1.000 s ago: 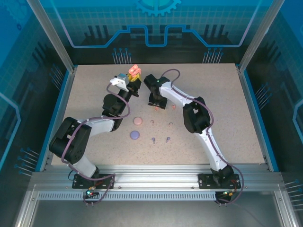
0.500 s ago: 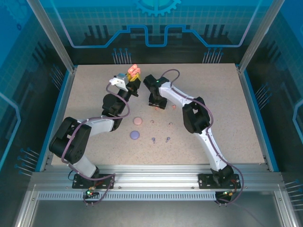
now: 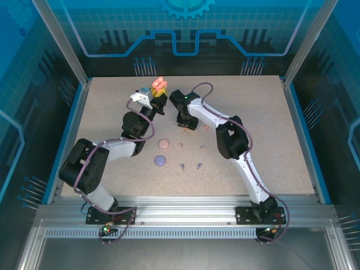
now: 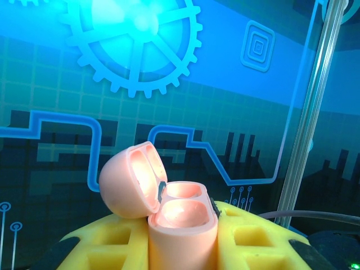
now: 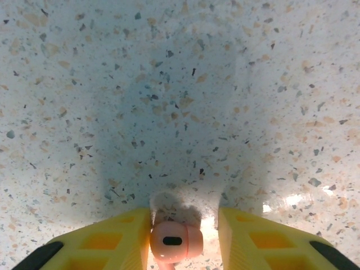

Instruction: Insert wireless bluetooth earbuds into charging case

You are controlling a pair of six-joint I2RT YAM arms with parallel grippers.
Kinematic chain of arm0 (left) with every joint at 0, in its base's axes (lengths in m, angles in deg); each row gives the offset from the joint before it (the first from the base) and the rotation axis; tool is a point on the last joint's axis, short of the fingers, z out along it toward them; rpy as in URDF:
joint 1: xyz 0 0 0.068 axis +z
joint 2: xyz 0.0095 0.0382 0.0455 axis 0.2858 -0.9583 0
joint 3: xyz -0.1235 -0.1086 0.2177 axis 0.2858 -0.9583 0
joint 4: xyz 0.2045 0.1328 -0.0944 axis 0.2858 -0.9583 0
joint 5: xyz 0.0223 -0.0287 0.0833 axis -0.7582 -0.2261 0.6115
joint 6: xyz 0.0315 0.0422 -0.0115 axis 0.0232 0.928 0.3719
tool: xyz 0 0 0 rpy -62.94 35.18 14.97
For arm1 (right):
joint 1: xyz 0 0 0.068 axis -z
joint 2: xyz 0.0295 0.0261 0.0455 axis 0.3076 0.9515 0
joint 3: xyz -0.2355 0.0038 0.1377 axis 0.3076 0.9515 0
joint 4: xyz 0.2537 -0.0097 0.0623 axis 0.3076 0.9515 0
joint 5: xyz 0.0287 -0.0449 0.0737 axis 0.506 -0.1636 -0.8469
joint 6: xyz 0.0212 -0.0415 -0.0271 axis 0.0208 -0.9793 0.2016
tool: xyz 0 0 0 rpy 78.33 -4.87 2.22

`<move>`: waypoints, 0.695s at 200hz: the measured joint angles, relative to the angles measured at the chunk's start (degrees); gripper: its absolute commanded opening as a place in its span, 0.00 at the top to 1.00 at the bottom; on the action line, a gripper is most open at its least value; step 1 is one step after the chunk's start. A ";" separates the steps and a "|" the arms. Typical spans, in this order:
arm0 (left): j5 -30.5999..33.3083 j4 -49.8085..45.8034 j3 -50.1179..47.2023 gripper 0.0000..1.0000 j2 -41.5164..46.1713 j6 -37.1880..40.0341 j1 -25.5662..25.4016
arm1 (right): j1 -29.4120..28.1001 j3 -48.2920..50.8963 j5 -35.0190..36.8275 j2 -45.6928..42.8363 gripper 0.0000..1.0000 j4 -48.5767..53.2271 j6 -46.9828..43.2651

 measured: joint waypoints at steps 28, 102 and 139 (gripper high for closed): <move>0.00 0.02 0.00 1.00 0.00 0.00 0.00 | 0.00 0.00 0.00 0.00 0.67 0.20 0.52; 0.00 0.22 0.00 1.00 0.00 0.00 0.00 | -0.04 -0.09 0.00 0.00 0.76 0.35 1.75; -0.31 0.22 0.00 1.00 0.00 0.00 0.00 | -0.07 1.33 0.24 -0.79 0.76 -0.68 1.75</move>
